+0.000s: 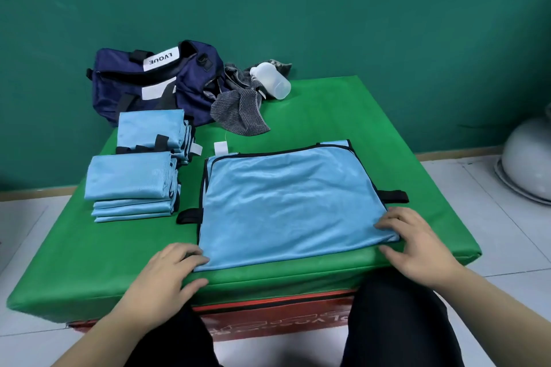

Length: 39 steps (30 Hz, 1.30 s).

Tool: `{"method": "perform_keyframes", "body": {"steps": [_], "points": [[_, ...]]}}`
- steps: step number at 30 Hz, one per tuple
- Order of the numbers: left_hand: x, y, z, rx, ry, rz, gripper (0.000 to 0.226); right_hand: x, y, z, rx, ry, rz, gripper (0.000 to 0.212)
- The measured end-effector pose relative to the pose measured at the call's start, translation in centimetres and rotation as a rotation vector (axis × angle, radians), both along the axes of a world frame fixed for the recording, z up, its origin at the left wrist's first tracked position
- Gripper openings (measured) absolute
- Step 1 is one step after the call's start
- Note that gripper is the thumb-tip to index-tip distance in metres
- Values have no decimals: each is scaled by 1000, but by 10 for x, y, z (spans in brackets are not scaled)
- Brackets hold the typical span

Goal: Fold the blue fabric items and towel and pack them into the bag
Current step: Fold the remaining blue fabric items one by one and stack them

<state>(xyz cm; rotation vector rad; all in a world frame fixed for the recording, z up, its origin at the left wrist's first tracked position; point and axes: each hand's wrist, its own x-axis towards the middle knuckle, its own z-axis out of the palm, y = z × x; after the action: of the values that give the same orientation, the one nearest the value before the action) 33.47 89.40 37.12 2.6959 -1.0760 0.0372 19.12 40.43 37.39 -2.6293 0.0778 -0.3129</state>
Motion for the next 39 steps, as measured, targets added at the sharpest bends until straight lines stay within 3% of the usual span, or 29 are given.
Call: {"method": "perform_keyframes", "body": {"steps": [8, 13, 23, 27, 33, 36, 39], "points": [[8, 2, 1, -95, -8, -6, 33, 4, -11, 3, -86, 56, -36, 28], [8, -1, 2, -117, -19, 87, 18, 0, -15, 2, -24, 70, -79, 29], [5, -4, -4, -152, -6, 136, 7, 5, -15, -12, -4, 35, -129, 31], [2, -5, -10, -179, -50, 146, 23, 5, -13, -16, 20, 2, -139, 32], [2, -7, -7, -174, 8, 184, 3, 8, -6, -6, 52, 44, -151, 37], [0, -11, 4, -155, 112, 235, 37, 4, -8, 3, 119, 97, -206, 32], [-1, -6, 11, -139, 168, 231, 42, -9, -14, 20, 122, 114, -230, 29]]}}
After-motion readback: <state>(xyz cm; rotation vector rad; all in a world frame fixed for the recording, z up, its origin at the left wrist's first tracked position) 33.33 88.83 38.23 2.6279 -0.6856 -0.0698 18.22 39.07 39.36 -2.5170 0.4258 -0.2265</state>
